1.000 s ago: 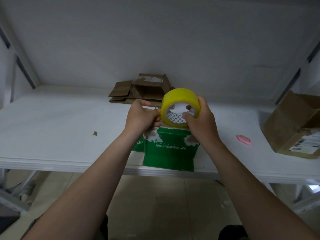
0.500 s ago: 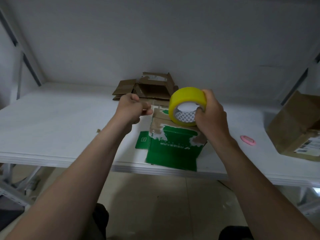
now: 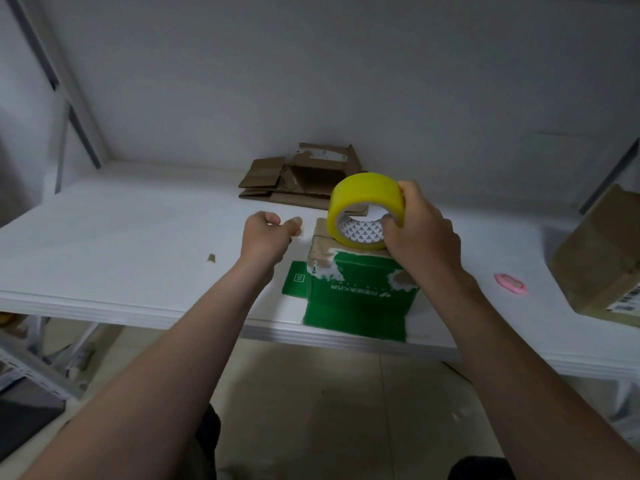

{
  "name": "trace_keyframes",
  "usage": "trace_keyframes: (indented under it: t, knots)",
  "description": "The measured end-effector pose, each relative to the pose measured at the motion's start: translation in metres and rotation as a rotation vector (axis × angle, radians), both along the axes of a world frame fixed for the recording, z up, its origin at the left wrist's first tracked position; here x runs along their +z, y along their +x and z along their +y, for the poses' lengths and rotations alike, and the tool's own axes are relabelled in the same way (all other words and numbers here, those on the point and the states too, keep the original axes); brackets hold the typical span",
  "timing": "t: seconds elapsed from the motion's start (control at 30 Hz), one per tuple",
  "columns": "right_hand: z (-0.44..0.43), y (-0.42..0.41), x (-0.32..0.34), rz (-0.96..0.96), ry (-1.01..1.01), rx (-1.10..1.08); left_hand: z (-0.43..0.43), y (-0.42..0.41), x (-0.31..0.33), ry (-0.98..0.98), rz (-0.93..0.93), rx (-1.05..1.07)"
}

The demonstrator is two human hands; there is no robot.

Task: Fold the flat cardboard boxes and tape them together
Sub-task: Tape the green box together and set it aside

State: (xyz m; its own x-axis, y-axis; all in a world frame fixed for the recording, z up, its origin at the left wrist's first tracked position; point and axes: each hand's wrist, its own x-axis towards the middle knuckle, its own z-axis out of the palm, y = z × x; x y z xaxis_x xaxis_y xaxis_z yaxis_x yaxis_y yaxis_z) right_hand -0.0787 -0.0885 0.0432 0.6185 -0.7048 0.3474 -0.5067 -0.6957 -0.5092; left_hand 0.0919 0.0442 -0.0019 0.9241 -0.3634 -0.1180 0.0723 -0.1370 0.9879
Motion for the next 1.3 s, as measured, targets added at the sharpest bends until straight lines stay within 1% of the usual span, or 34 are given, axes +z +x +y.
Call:
trace_keyframes:
  t: [0.07, 0.17, 0.43, 0.53, 0.6, 0.67, 0.83, 0.87, 0.97, 1.0, 1.03, 1.1, 1.13, 1.17, 1.2, 1.27, 1.3]
  knots:
    - [0.003, 0.002, 0.002, 0.026, -0.026, 0.001, 0.0, 0.0, -0.008, -0.01, 0.039, 0.003]
    - [0.004, 0.004, 0.003, 0.05, -0.043, -0.008, -0.001, 0.0, -0.016, -0.03, 0.05, 0.007]
    - [0.004, 0.007, 0.001, 0.069, -0.05, -0.008, -0.01, -0.015, -0.037, -0.039, -0.012, 0.104]
    - [0.003, 0.007, -0.001, 0.058, -0.059, -0.01, -0.015, -0.027, -0.046, -0.005, -0.107, 0.096]
    - [0.002, 0.006, -0.002, 0.047, -0.059, -0.01, -0.015, -0.029, -0.048, 0.046, -0.193, 0.062]
    - [0.002, 0.007, -0.003, 0.04, -0.064, -0.012, -0.015, -0.027, -0.046, 0.072, -0.226, 0.003]
    - [0.0, 0.008, -0.006, 0.023, -0.065, -0.007, -0.014, -0.018, -0.044, 0.152, -0.202, -0.181]
    - [0.0, 0.007, -0.007, 0.019, -0.057, -0.008, -0.014, -0.017, -0.046, 0.196, -0.173, -0.198]
    - [-0.002, 0.006, -0.007, 0.013, -0.039, -0.005, -0.011, -0.012, -0.051, 0.316, -0.006, -0.201]
    - [-0.002, 0.006, -0.007, 0.011, -0.038, -0.002, -0.01, -0.01, -0.051, 0.312, -0.026, -0.208]
    - [-0.002, 0.006, -0.008, 0.007, -0.037, 0.002, -0.009, -0.007, -0.049, 0.317, -0.085, -0.224]
    - [-0.003, 0.006, -0.009, -0.011, -0.026, 0.016, -0.006, -0.002, -0.047, 0.38, -0.221, -0.261]
    - [-0.004, 0.006, -0.01, -0.026, -0.011, 0.024, -0.005, -0.001, -0.045, 0.403, -0.256, -0.266]
    - [-0.005, 0.006, -0.011, -0.042, 0.01, 0.027, -0.004, 0.0, -0.044, 0.394, -0.254, -0.258]
    - [-0.006, 0.006, -0.011, -0.052, 0.032, 0.025, -0.003, -0.001, -0.042, 0.346, -0.243, -0.233]
    - [-0.009, 0.005, -0.012, -0.047, 0.06, 0.013, -0.002, -0.003, -0.03, 0.175, -0.26, -0.145]
    - [-0.009, 0.005, -0.012, -0.041, 0.059, 0.009, -0.001, -0.002, -0.023, 0.078, -0.275, -0.151]
